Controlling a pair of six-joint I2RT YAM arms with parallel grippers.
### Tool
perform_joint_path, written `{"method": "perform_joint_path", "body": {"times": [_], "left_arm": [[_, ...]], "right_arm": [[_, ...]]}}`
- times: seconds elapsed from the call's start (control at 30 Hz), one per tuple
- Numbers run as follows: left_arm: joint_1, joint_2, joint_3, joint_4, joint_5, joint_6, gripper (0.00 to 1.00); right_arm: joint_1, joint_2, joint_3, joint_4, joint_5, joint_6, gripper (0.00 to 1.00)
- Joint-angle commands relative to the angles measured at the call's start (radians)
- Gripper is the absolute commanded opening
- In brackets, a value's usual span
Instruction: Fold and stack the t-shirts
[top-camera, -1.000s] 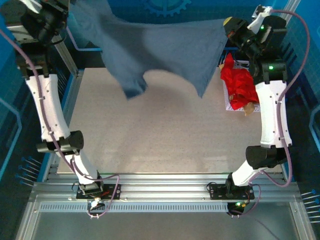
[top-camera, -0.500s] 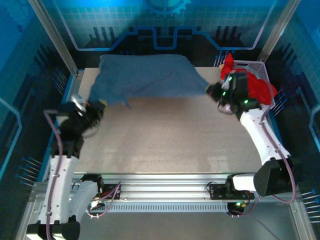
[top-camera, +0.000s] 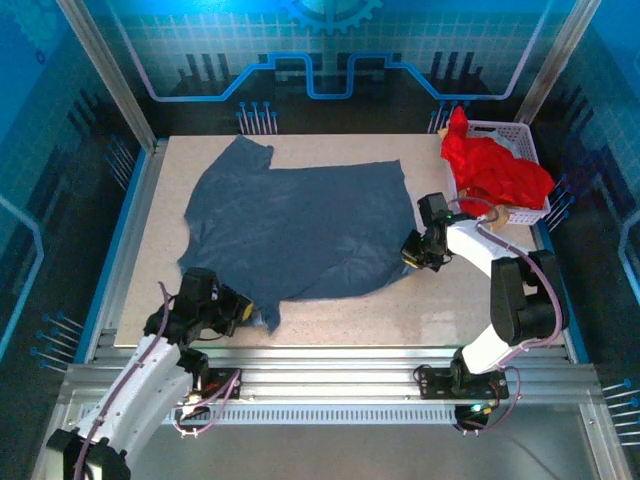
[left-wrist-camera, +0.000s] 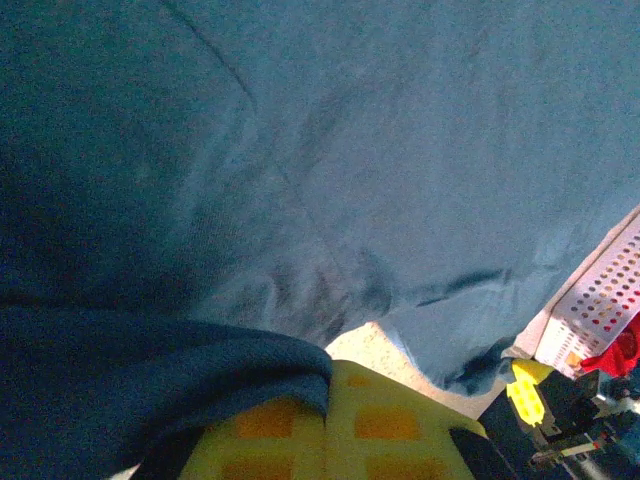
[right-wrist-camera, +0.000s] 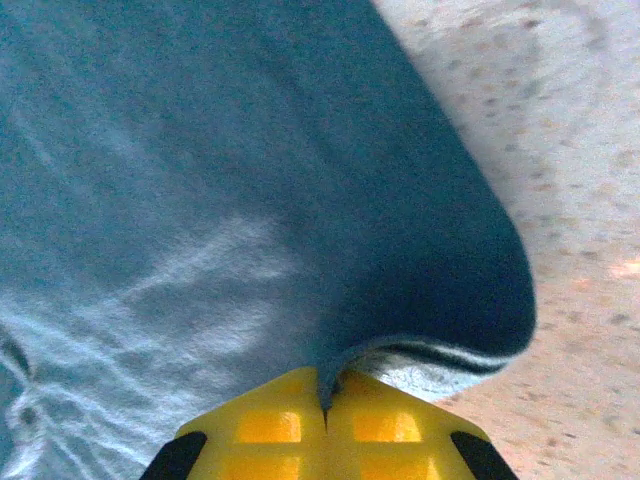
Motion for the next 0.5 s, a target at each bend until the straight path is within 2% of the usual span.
{"method": "perform_joint_path", "body": {"times": [0.0, 0.23, 0.37, 0.47], "left_arm": [[-0.031, 0.014, 0.04, 0.018, -0.013, -0.029, 0.0], [-0.073, 0.121, 0.049, 0.14, -0.022, -0.04, 0.0], [-0.1, 0.159, 0.081, 0.139, -0.041, -0.022, 0.0], [-0.114, 0.145, 0.106, 0.08, -0.073, -0.007, 0.0]], "right_arm": [[0.01, -0.052, 0.008, -0.09, 0.074, -0.027, 0.0], [-0.006, -0.077, 0.003, -0.182, 0.205, -0.019, 0.0], [-0.05, -0.092, -0.014, -0.159, 0.19, -0.043, 0.0], [-0.06, -0.078, -0.005, -0.165, 0.181, -0.059, 0.0]]}}
